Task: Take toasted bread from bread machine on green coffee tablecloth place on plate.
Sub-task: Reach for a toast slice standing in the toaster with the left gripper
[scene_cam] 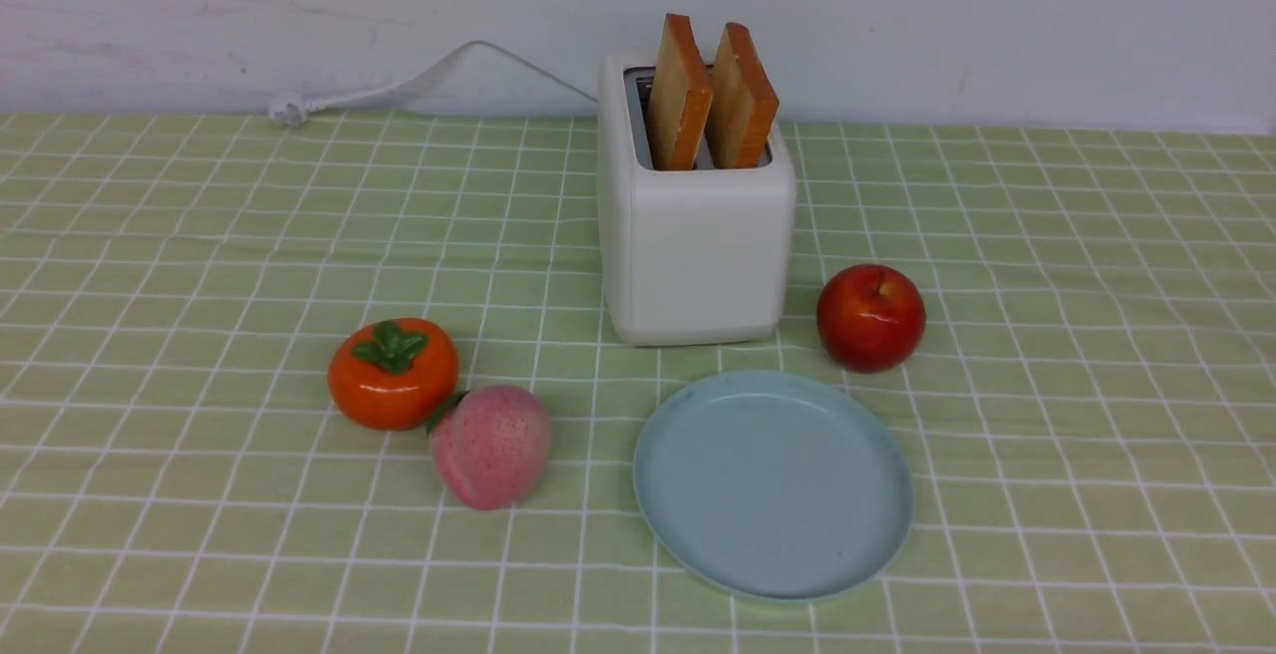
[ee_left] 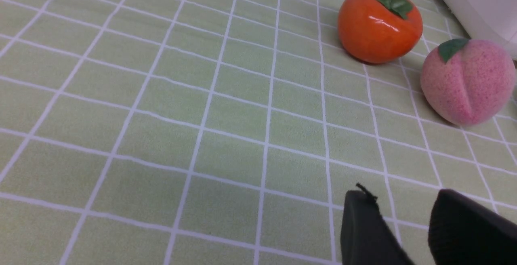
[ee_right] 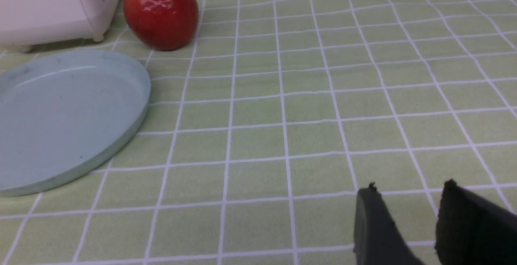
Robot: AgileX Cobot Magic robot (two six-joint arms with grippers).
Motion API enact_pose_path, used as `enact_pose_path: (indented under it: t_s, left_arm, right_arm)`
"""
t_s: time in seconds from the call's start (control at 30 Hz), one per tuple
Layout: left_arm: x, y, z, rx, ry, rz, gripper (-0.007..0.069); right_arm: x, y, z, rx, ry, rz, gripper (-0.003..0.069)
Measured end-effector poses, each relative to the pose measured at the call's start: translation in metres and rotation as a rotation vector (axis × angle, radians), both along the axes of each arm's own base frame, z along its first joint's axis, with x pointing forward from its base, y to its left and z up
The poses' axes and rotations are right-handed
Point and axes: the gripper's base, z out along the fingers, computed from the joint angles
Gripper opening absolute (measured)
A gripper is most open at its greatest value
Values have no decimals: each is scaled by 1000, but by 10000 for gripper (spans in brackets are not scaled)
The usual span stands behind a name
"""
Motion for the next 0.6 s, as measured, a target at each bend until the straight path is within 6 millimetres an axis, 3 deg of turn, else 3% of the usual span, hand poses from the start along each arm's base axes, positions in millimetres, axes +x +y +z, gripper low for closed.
enact_pose_path:
  t_s: [0.6]
  left_arm:
    - [2, 0, 6, 13, -72, 1, 238]
  right_arm:
    - [0, 0, 0, 0, 0, 0, 237]
